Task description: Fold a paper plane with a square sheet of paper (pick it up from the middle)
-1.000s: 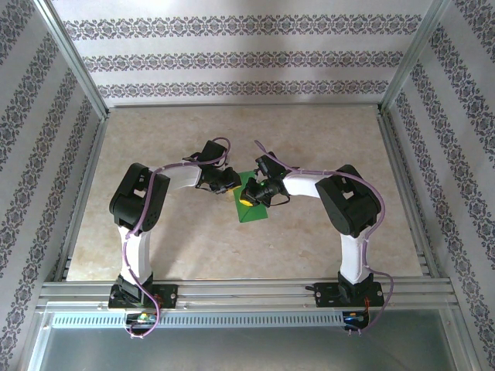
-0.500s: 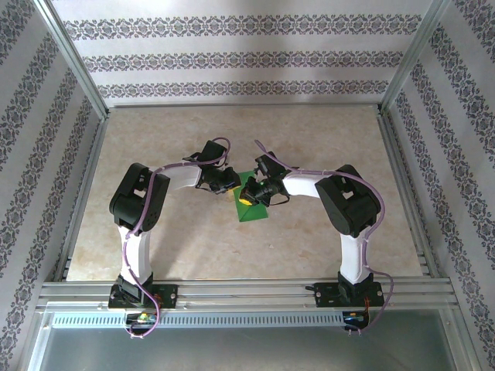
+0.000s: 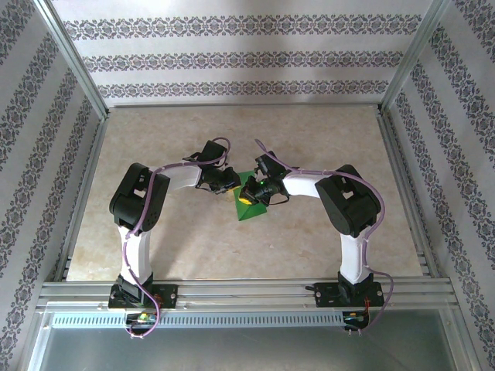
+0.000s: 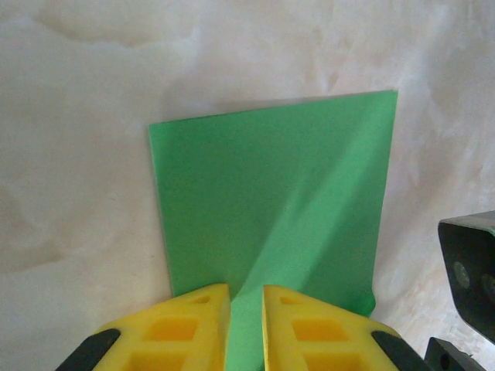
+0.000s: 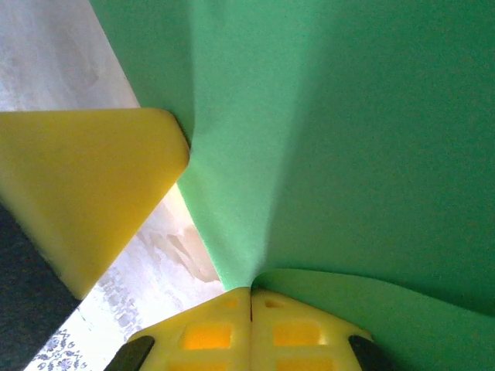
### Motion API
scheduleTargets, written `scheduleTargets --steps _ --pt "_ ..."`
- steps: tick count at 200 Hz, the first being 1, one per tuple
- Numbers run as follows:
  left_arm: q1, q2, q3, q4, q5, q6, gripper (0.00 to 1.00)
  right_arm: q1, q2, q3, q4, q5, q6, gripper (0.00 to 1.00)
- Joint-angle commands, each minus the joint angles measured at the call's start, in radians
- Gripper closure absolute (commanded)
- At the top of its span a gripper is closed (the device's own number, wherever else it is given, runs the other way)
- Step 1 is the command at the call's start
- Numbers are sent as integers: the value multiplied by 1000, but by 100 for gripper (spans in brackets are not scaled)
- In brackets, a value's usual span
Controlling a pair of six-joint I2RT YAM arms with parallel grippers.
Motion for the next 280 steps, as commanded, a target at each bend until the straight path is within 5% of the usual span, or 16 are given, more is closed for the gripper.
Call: scheduleTargets --steps 1,280 --pt "7 31 8 -66 -22 0 80 3 -17 -22 -28 12 -22 99" --pt "7 37 10 -67 -25 -6 80 8 -2 -21 8 -11 -13 98"
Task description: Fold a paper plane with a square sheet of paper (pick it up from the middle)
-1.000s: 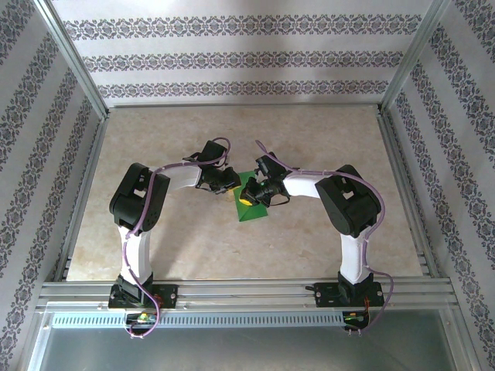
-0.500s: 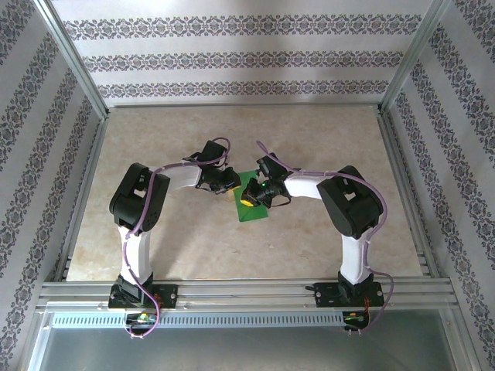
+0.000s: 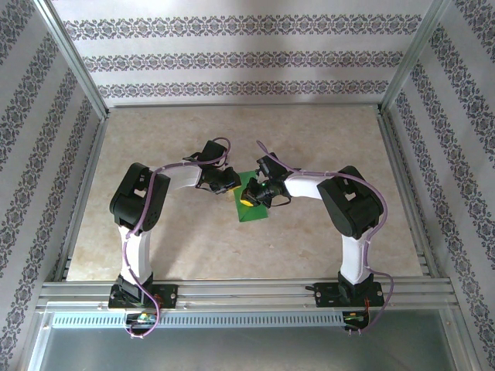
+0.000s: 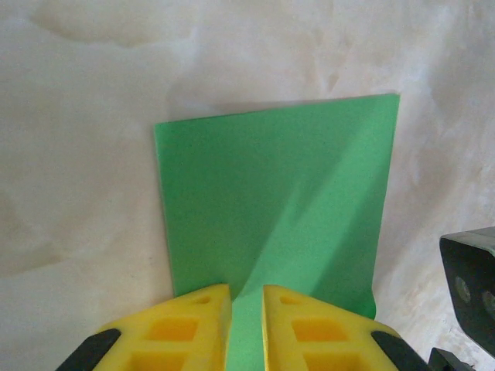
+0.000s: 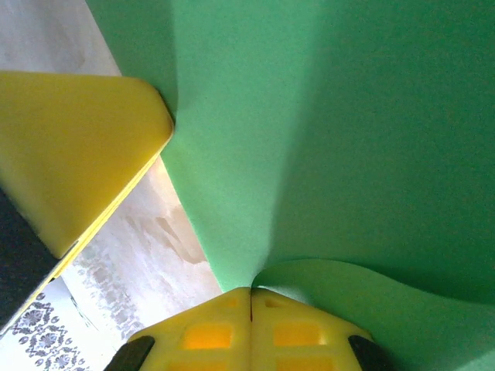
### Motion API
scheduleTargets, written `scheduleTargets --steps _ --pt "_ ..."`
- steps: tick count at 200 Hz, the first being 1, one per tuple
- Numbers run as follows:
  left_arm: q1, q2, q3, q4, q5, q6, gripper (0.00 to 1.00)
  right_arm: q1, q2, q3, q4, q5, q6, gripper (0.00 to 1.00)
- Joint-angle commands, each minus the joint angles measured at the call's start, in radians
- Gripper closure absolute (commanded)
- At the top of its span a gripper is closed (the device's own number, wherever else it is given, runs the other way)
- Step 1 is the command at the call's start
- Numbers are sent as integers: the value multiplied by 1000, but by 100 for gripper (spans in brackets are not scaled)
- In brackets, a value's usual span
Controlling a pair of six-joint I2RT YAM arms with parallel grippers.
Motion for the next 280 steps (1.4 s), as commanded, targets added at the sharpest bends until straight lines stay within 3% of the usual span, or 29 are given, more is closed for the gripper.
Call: scheduleTargets --steps 1,280 --pt "7 33 7 -65 -25 -5 80 8 23 8 7 -11 -13 98" --pt "7 35 8 -78 -32 -3 80 -12 33 -10 9 8 -19 98"
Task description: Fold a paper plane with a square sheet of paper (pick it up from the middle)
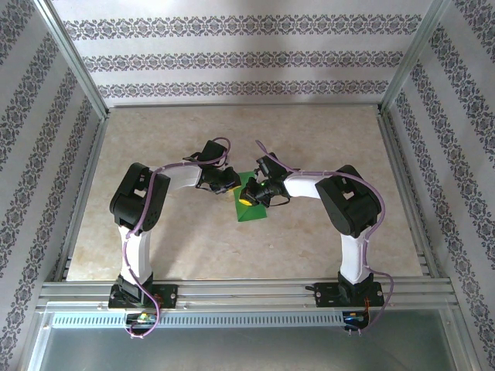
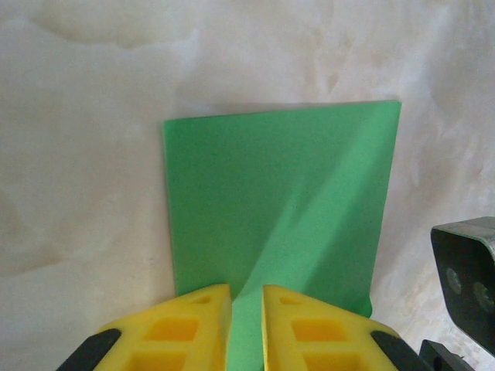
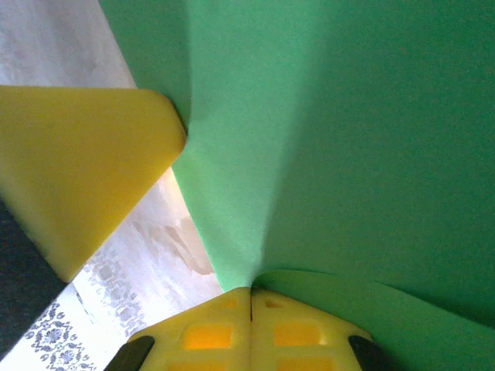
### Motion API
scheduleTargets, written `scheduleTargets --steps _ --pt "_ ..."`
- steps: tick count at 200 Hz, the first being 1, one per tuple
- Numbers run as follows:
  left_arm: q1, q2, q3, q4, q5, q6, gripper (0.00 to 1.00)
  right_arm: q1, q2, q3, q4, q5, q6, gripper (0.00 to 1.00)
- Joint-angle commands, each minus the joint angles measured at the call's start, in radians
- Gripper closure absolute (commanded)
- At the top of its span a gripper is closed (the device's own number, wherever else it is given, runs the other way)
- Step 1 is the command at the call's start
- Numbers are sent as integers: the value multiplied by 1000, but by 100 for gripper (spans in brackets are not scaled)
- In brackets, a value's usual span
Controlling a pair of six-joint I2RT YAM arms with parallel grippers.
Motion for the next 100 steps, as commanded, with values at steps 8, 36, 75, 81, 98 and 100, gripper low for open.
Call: scheduleTargets --steps 8,36,75,81,98,100 --pt "7 33 7 -76 -31 -6 80 -9 16 -10 -30 27 -19 98" --pt "7 31 11 -77 -32 -6 80 -9 28 -7 -21 20 -17 98" --pt "8 25 15 -83 -31 -5 80 -8 36 -7 -15 15 -13 97" --pt "9 19 19 -84 -32 -7 80 -8 36 -8 -17 16 -11 96" --pt "24 -13 19 -81 -33 -21 79 -9 35 -10 -25 22 -11 94" --pt "28 -19 17 -79 -34 -23 79 -9 34 -10 -26 23 -11 93"
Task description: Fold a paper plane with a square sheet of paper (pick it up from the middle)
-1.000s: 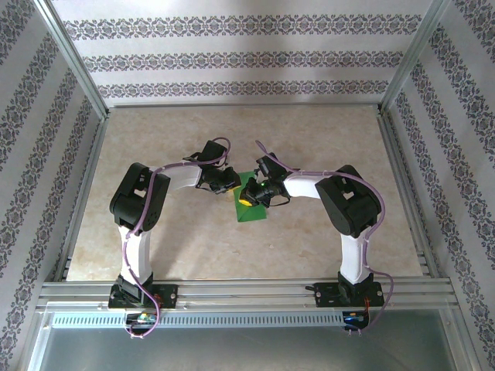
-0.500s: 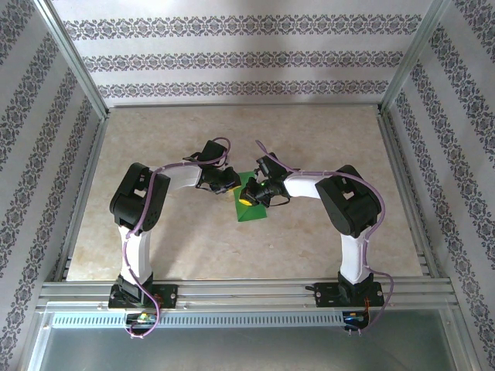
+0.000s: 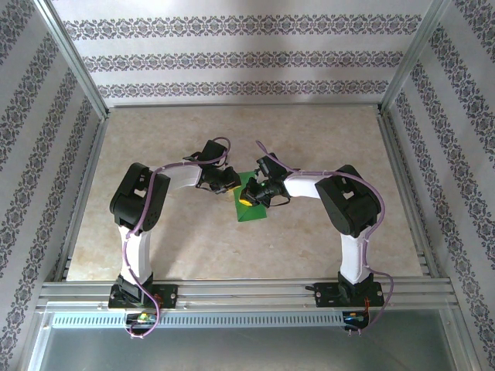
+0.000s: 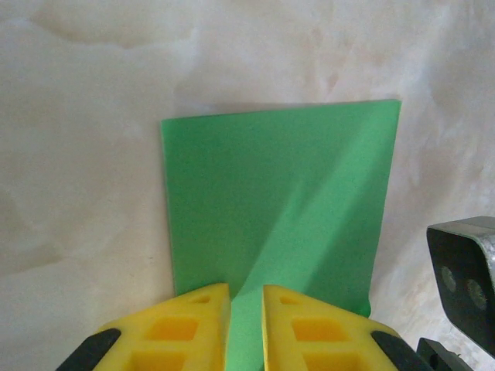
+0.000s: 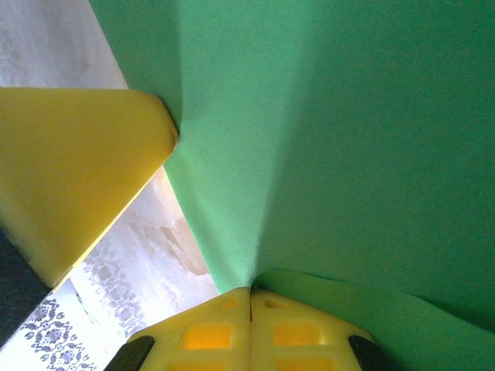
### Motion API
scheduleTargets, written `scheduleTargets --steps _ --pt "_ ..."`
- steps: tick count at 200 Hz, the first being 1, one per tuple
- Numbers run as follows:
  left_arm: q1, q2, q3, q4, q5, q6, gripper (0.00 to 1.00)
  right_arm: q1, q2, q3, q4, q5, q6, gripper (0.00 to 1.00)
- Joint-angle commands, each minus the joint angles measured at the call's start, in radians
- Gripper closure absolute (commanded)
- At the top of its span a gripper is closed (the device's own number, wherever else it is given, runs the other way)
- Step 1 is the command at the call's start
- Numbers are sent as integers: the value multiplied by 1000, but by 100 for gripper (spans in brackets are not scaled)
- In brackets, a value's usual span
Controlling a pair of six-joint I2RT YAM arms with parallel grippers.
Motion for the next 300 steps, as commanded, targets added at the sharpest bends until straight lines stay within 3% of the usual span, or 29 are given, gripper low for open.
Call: scheduleTargets --steps 1,67,95,126,191,244,300 --pt "27 -21 10 -68 -36 -25 78 -9 30 -9 -26 25 -12 93" --pt "132 -206 -83 -79 -82 -65 71 -8 26 -5 -38 27 -16 81" --pt "138 -251 -109 -89 -90 -65 69 -8 22 -12 -33 27 -17 70" --pt "136 -285 -144 -61 -53 -90 69 -8 12 -24 -23 29 -20 65" --pt "102 -325 -207 -42 -17 -134 69 -8 4 -41 -18 33 -39 67" --pt "63 -317 -230 -18 8 -159 69 -8 4 -51 -6 35 -45 64" --pt "38 -290 -248 26 22 -183 69 -11 12 -66 12 30 -63 75"
